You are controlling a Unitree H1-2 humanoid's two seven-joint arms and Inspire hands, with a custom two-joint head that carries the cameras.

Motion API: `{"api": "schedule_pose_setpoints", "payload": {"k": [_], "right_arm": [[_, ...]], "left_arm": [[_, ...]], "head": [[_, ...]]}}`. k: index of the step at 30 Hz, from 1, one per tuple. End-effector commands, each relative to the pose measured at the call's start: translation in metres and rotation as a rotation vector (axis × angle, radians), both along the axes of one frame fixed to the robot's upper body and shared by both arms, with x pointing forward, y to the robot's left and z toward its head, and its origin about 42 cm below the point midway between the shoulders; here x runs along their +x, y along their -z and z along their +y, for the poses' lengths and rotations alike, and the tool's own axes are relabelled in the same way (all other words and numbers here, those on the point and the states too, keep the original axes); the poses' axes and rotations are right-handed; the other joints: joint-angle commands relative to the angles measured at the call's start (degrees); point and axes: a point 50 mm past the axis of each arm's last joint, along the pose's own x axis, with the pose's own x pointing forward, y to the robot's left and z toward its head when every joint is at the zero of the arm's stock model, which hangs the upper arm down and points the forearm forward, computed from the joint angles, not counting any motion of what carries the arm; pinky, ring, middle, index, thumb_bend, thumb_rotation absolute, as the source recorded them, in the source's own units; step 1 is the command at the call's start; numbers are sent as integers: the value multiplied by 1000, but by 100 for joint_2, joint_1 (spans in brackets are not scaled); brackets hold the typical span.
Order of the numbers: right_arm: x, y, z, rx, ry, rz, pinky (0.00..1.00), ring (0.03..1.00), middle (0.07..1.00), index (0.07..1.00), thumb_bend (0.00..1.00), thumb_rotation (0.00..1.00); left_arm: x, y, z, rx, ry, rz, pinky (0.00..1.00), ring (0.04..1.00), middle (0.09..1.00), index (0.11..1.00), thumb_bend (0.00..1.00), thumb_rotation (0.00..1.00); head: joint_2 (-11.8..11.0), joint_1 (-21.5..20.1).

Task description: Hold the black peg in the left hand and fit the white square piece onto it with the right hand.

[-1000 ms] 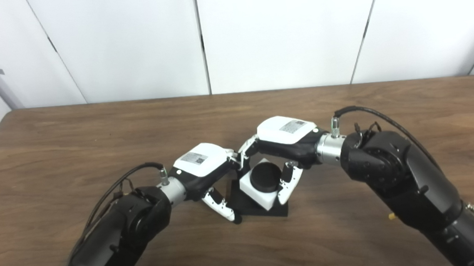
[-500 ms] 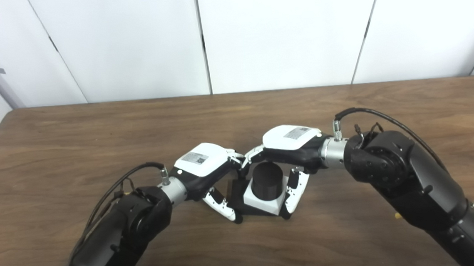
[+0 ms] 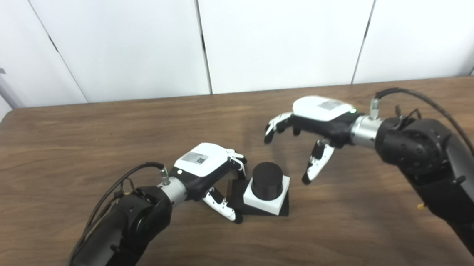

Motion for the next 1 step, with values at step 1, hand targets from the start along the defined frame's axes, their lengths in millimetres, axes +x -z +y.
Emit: {"api": "schedule_pose_setpoints", "payload": {"k": [1], "right_arm": [[2, -24, -12, 49, 33, -103, 622, 776, 849, 735, 779, 35]], "left_arm": [[-16, 26, -1, 86, 39, 102, 890, 907, 865, 486, 524, 72]], "head": [[9, -18]]}}
